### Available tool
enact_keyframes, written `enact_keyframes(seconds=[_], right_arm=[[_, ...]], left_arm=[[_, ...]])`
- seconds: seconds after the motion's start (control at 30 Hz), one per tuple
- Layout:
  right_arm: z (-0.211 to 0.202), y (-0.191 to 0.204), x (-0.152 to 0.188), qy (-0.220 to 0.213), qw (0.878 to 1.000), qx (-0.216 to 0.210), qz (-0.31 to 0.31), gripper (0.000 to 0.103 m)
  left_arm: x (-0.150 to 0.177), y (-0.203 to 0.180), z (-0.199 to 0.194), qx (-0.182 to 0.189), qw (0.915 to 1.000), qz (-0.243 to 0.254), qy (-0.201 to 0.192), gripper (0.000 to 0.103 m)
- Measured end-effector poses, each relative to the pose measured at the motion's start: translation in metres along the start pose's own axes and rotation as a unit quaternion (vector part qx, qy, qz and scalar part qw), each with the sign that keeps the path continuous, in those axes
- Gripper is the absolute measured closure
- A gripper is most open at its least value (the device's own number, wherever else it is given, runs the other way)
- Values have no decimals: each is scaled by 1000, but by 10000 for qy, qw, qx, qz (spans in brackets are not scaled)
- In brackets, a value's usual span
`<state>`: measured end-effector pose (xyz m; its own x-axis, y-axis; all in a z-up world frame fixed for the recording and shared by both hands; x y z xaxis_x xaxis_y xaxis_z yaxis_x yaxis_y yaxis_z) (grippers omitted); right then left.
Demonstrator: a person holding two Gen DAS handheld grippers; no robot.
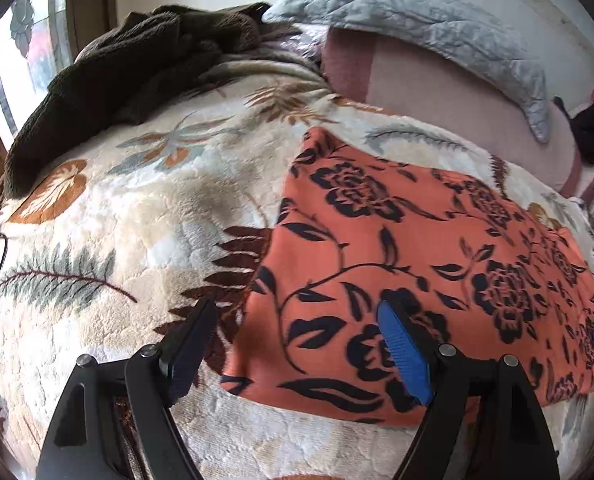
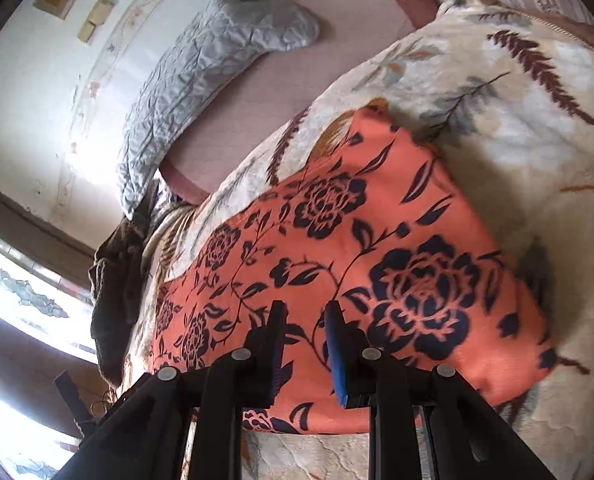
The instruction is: Fold small clothes
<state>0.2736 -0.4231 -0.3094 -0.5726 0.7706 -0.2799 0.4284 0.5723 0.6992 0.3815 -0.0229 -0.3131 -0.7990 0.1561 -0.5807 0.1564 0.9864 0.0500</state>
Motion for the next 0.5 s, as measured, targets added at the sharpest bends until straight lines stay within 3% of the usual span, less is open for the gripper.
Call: enact_keyframes(seconds=[0.03,0.07,0.13,0.27,0.4,0.5], right_arm=[[13,4,6,266,9996,-50,-30,80],[26,6,14,606,9981,-77,-54,80],[55,5,32,1284,9916,132,-87,78],[48,10,29,1187,9927,83,-180,79],[24,-7,2,419,9986,150,275,78],[12,-21,-17,36,9984,205,530,78]], left_arm=[[2,7,8,-123,9998,-120,129,19],[2,14,16,-126,9993,-265,244,10],[2,23,25,-22,9980,-542,339,6],[-3,13,12,-229,9992,-321,35,6],[-12,-17,-18,-123,9972,314,-671,6],[-11,-42,-16,39,9948,773,-660,6]])
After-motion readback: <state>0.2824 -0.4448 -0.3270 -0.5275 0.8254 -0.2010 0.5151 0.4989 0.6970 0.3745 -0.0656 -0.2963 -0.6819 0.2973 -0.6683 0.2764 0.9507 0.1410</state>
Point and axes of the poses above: each gripper's, at about its wrist camera, not at the fingertips, and z roughly the way its jaws point, y to its left, x to its underside, the point moved 2 cm from there along z, roughly the way its jaws point, and after that the axes turned 11 degrees about z, right-handed, at the moved point
